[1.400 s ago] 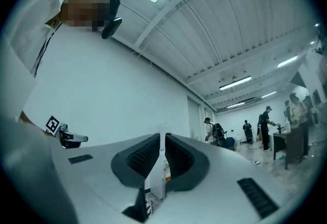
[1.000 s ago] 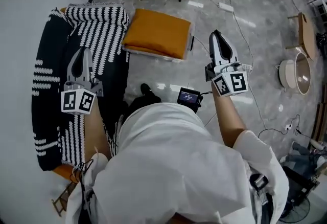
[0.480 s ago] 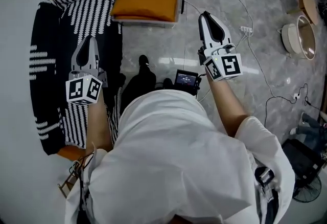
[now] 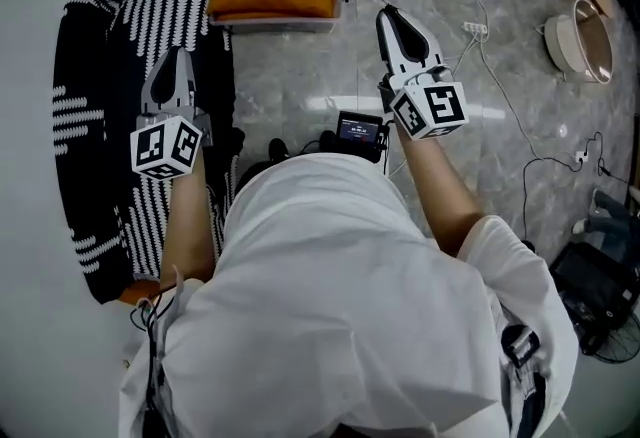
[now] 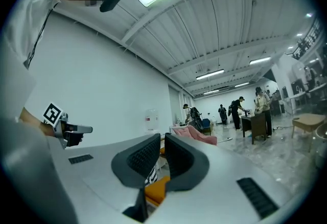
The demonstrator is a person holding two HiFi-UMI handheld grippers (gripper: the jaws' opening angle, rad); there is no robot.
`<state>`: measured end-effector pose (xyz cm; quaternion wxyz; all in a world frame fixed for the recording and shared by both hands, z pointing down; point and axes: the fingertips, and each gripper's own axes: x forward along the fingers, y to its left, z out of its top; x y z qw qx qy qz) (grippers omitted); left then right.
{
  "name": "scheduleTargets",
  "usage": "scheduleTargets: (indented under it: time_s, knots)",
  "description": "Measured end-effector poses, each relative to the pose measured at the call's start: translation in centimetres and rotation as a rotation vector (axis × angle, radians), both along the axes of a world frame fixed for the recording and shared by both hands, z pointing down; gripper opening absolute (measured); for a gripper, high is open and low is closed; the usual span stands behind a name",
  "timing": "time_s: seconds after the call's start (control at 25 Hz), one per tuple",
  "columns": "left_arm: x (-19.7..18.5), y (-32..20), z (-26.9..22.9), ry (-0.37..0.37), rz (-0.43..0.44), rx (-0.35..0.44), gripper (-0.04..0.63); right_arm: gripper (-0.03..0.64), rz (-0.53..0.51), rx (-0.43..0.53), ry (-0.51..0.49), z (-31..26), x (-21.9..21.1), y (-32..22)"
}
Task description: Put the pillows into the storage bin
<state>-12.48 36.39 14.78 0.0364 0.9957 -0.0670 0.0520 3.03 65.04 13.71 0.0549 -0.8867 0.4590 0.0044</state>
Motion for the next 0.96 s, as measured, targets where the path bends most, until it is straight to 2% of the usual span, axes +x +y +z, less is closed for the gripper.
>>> scheduleTargets:
  time_s: [0.2, 0.32, 0.52, 0.96]
  knots:
    - [-0.9, -0.6, -1.0, 0.007, 0.036, 0.032, 0.034, 0.049, 0.022, -0.036, 0.007, 0.8, -1.4, -1.9]
    - [-1.6, -1.0, -0.5, 0.009, 0.028, 0.007, 0.034, 0.049, 0.026, -0.047, 0.03, 0.7, -2.2, -2.4]
    - [-2.4, -0.8, 0.7, -0.005, 0.029, -0.028, 0.034, 0.049, 0.03, -0.063, 0.013, 1.5, -2.7, -2.2]
    - [-0.9, 0.9, 0.7, 0.003, 0.026, -0.021, 0.034, 0.049, 0.035, -0.065, -0.003, 2.0, -1.4, -0.5]
